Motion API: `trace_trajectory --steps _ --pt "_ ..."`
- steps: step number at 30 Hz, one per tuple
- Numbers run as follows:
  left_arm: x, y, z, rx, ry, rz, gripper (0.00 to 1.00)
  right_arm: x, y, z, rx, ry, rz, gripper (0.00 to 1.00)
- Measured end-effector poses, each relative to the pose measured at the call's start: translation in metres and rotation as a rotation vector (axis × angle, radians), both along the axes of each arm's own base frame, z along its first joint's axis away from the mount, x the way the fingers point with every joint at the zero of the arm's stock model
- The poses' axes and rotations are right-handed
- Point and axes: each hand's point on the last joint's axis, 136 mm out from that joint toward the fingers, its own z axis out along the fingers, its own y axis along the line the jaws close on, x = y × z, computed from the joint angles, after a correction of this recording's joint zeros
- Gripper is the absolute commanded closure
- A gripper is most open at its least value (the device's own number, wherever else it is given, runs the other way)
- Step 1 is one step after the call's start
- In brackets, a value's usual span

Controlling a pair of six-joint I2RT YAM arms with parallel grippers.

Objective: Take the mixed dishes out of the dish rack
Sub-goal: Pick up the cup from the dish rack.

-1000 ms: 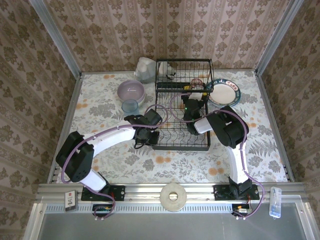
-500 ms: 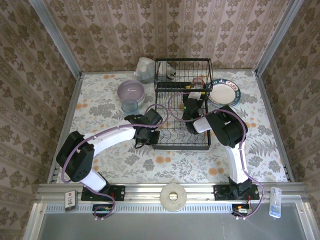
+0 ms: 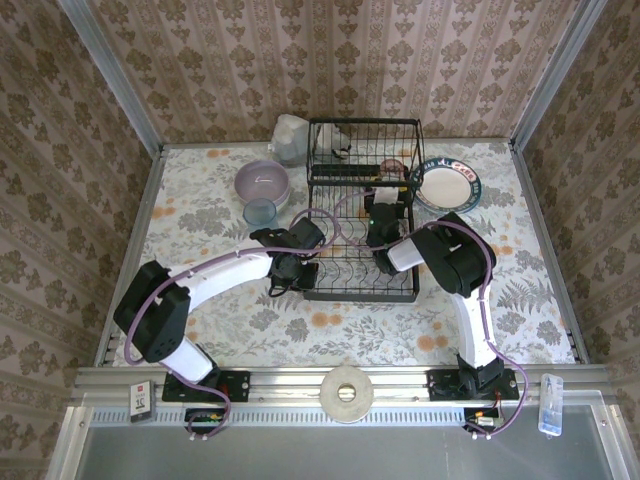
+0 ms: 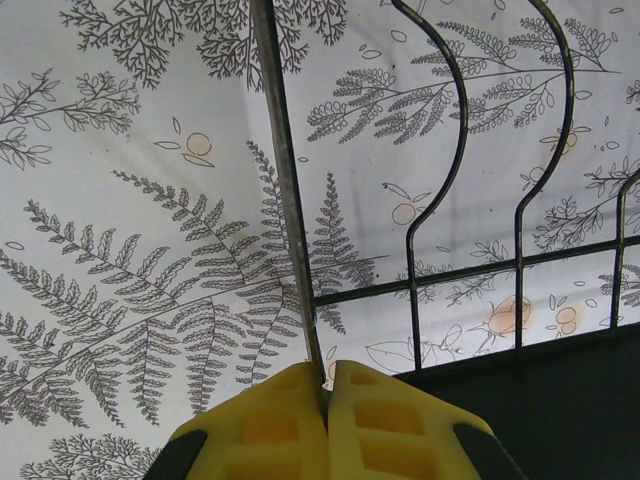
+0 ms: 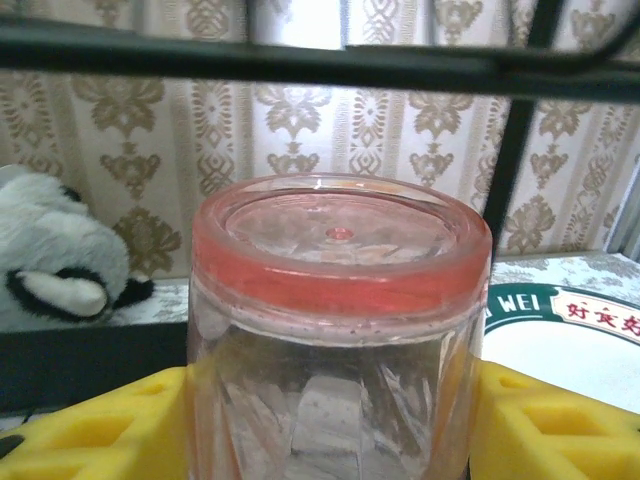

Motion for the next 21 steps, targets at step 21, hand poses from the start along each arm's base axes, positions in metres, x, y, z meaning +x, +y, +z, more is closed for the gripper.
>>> trace_trajectory --steps 21 --pt "0.000 0.000 0.000 0.014 0.008 -0.015 1.00 -0.050 0.040 0.002 -0.006 0.038 0.215 0.54"
